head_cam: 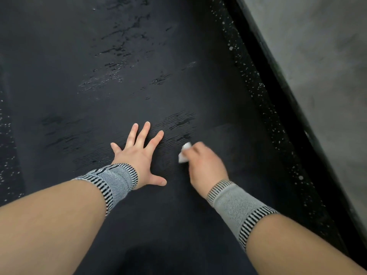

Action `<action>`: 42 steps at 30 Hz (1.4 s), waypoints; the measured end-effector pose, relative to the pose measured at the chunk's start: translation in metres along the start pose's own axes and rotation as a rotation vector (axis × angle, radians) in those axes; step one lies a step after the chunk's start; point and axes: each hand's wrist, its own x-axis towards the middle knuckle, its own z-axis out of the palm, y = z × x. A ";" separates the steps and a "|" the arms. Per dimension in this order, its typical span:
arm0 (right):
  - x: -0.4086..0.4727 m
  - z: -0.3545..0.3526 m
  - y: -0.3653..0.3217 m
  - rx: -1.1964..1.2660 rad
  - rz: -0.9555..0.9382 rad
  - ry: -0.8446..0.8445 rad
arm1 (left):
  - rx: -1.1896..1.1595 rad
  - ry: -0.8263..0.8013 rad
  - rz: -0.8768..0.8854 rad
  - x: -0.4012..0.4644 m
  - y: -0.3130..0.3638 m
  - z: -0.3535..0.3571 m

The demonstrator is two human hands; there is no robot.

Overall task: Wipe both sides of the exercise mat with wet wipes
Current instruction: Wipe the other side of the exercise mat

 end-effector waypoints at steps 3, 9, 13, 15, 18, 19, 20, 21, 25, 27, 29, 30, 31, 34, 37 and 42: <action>0.007 -0.016 0.031 -0.028 0.032 0.140 | -0.009 0.001 0.011 0.001 0.001 0.001; 0.034 -0.036 0.037 0.019 0.753 0.346 | -0.020 -0.012 0.029 0.001 0.000 0.000; 0.026 0.002 -0.025 -0.039 0.062 0.013 | -0.027 -0.006 0.052 0.001 -0.001 -0.001; 0.032 -0.003 -0.014 -0.077 0.080 0.096 | -0.030 -0.012 0.066 0.002 -0.001 -0.001; 0.039 -0.023 0.014 0.020 0.709 0.344 | -0.023 -0.025 0.084 0.003 -0.002 -0.002; 0.040 -0.024 0.012 0.019 0.827 0.337 | -0.025 -0.028 0.090 0.003 -0.003 -0.002; 0.042 -0.022 0.002 -0.024 0.780 0.296 | -0.029 -0.027 0.096 0.004 -0.003 -0.002; 0.043 -0.019 -0.015 -0.055 0.641 0.226 | -0.034 -0.025 0.102 0.004 -0.003 -0.001; 0.038 -0.001 -0.047 -0.146 0.111 -0.076 | -0.053 -0.020 0.127 0.003 -0.003 -0.001; 0.047 -0.010 -0.024 -0.152 0.214 0.054 | -0.061 -0.016 0.131 0.004 -0.004 -0.002; 0.053 -0.027 0.009 -0.119 0.534 0.238 | -0.061 -0.018 0.136 0.005 -0.004 -0.002; 0.052 -0.034 0.021 -0.074 0.726 0.306 | -0.062 -0.016 0.136 0.005 -0.004 -0.001; 0.051 -0.036 0.025 -0.055 0.851 0.340 | -0.061 -0.010 0.135 0.005 -0.005 -0.001; 0.053 -0.016 -0.009 -0.122 0.640 0.271 | -0.061 0.000 0.131 0.006 -0.004 0.000; 0.046 0.004 -0.038 -0.156 0.119 0.073 | -0.060 0.031 0.115 0.005 -0.003 0.001; 0.059 -0.035 0.031 -0.117 0.465 0.360 | -0.057 0.021 0.098 0.005 -0.001 0.001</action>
